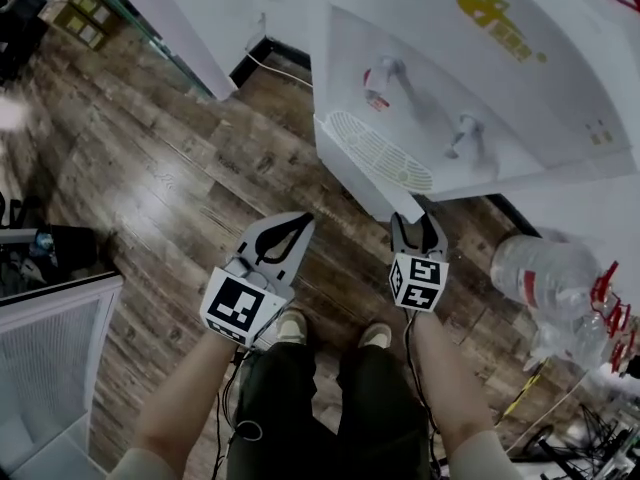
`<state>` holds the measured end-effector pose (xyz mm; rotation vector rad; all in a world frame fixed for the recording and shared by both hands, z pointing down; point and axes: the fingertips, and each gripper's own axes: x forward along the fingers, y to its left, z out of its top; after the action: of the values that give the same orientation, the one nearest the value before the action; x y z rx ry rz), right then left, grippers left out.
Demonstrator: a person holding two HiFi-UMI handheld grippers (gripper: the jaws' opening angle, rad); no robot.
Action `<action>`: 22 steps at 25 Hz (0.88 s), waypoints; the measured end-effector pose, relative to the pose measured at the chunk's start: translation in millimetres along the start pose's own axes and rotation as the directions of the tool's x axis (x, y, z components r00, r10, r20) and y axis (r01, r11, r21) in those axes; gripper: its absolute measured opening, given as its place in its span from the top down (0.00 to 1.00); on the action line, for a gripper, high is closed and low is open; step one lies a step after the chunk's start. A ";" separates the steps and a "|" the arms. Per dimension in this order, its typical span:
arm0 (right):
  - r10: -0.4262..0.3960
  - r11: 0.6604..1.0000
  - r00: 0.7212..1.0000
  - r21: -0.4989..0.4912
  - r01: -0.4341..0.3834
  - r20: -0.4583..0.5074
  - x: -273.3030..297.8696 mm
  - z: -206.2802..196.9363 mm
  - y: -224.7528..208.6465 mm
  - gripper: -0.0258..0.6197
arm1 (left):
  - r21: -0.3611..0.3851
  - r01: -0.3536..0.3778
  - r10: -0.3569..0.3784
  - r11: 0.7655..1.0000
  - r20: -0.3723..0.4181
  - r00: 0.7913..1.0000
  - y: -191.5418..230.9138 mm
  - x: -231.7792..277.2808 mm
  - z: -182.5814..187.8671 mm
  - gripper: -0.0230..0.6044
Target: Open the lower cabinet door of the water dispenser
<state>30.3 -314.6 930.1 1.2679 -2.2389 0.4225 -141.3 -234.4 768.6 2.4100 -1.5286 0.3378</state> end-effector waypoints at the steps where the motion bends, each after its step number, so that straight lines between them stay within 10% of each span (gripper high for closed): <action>1: 0.012 1.000 1.000 -0.028 -0.013 -0.024 -4.2 -4.0 7.8 0.59 | 0.003 -0.007 0.007 1.000 -0.010 1.000 1.8 -3.9 -2.0 0.95; 15: 0.332 0.921 0.901 -0.109 -0.373 -0.278 -28.1 -22.1 178.9 0.62 | -0.128 -0.168 0.149 0.978 -0.142 0.979 35.3 -84.7 -53.5 0.95; 22: 0.448 0.823 0.835 -0.217 -0.525 -0.318 -11.0 -3.0 278.3 0.66 | -0.149 -0.266 0.241 0.952 -0.168 0.956 87.1 -127.7 -76.9 0.95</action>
<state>-203.3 -163.2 923.0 0.4370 -2.2772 0.3867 -277.6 -135.5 806.6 2.0146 -1.7260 0.4096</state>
